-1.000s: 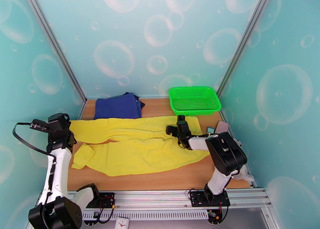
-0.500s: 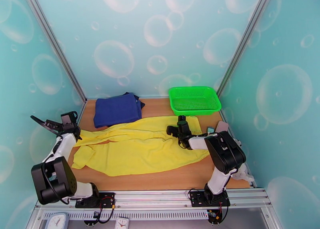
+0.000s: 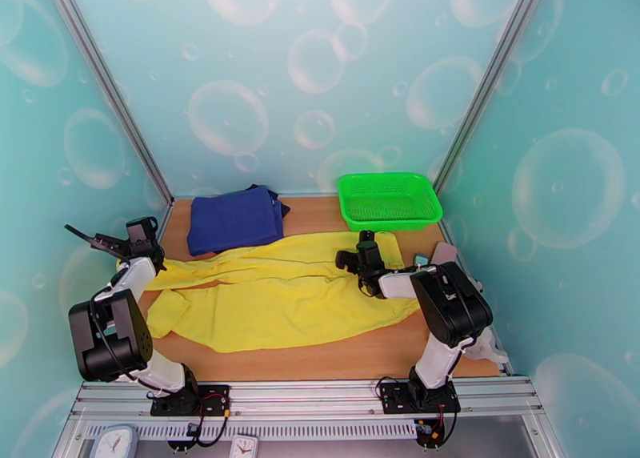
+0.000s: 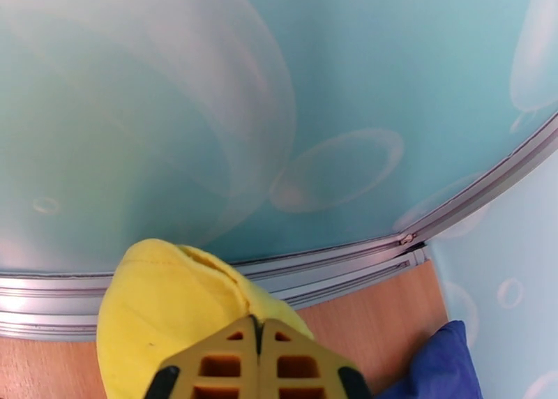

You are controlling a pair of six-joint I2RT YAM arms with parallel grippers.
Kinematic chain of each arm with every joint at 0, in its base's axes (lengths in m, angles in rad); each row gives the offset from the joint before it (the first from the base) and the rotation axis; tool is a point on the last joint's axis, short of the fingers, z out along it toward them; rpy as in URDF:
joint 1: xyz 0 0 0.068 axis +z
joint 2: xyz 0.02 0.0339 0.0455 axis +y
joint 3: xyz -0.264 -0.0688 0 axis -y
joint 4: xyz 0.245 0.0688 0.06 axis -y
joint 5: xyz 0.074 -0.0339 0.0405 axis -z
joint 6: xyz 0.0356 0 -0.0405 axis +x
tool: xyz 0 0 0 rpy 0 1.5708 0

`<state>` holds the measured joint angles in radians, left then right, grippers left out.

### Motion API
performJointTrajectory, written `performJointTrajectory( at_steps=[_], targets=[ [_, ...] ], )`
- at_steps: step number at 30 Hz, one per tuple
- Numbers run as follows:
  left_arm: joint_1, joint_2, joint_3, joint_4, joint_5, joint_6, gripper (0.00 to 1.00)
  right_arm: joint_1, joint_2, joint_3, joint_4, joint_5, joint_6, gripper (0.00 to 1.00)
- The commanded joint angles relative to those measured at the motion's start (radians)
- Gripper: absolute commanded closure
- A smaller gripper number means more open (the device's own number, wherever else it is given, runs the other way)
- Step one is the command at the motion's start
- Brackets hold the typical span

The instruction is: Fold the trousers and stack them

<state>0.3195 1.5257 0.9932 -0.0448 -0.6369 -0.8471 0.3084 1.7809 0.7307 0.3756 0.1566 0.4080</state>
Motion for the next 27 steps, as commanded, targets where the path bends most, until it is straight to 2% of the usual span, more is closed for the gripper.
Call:
performJointTrajectory(
  at_steps=[1,4,11,16,19,22,27],
  targets=[
    [-0.003,-0.052,-0.009,0.038,-0.009,-0.032,1.00,0.002,0.017,0.004,-0.032,0.044,0.028,0.01],
    [0.002,-0.025,0.026,0.048,-0.017,-0.037,1.00,0.005,0.018,0.007,-0.043,0.064,0.032,0.01],
    [0.002,0.164,0.182,0.042,-0.038,-0.076,1.00,0.028,0.032,0.029,-0.092,0.149,0.043,0.01],
    [0.000,0.233,0.241,0.057,-0.055,-0.076,1.00,0.030,0.033,0.032,-0.099,0.157,0.045,0.01],
    [0.002,0.210,0.219,0.059,-0.082,-0.108,1.00,0.033,0.032,0.027,-0.092,0.167,0.044,0.01],
    [0.007,0.138,0.140,0.156,-0.089,-0.109,1.00,0.031,0.033,0.029,-0.095,0.169,0.047,0.01],
    [0.002,0.196,0.233,0.084,-0.131,-0.102,1.00,0.032,0.032,0.027,-0.093,0.177,0.046,0.01]
  ],
)
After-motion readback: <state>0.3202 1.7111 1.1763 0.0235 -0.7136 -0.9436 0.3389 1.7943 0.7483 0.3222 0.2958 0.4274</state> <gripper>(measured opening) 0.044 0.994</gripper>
